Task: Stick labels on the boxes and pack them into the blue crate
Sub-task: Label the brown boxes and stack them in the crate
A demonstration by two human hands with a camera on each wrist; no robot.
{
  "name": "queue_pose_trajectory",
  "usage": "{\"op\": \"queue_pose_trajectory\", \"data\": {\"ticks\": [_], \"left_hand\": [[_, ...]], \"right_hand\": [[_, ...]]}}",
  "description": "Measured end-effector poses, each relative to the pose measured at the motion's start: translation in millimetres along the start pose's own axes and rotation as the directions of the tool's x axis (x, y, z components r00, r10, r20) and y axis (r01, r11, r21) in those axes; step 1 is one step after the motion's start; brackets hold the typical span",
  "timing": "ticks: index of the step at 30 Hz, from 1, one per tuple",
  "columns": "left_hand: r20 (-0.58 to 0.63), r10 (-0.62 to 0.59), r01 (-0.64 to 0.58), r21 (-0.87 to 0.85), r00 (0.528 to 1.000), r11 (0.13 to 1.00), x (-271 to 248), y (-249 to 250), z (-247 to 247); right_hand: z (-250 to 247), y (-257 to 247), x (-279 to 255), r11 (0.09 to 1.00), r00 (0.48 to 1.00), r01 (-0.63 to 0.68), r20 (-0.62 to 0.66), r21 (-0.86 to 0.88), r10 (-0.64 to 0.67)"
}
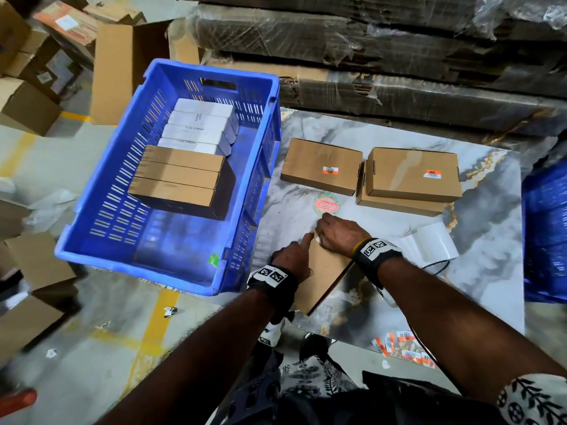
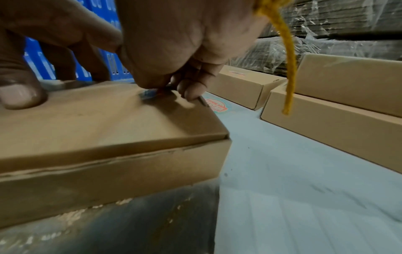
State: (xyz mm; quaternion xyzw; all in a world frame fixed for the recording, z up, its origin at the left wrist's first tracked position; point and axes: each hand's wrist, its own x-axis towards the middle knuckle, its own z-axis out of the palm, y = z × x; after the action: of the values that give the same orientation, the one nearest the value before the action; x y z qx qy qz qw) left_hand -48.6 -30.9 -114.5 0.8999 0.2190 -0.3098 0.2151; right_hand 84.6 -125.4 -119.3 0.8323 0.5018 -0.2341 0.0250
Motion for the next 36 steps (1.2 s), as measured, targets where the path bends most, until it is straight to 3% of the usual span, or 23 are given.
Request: {"op": "queue_pose_trajectory", "data": {"ticks": [7, 28, 36], "left_hand": [[0.008, 0.009, -0.009, -0.004, 1.0, 1.0, -1.1, -0.8, -1.3], [-0.011, -0.005, 0.005, -0.003, 1.0, 1.0, -2.7, 1.0, -2.3], [-0.005, 0.002, -0.002, -0.01, 1.0, 1.0, -2.2, -0.4, -1.4]], "right_hand": [[12.4, 11.3, -14.2, 0.956, 0.984, -0.073, -0.136, 0.282, 0.116], [1.8, -6.8, -14.0, 0.994, 0.994, -0.066, -0.083, 0.086, 0.073], [2.6, 1.2, -14.8, 0.978, 0.992, -0.105, -0.044, 0.179, 0.115]]}}
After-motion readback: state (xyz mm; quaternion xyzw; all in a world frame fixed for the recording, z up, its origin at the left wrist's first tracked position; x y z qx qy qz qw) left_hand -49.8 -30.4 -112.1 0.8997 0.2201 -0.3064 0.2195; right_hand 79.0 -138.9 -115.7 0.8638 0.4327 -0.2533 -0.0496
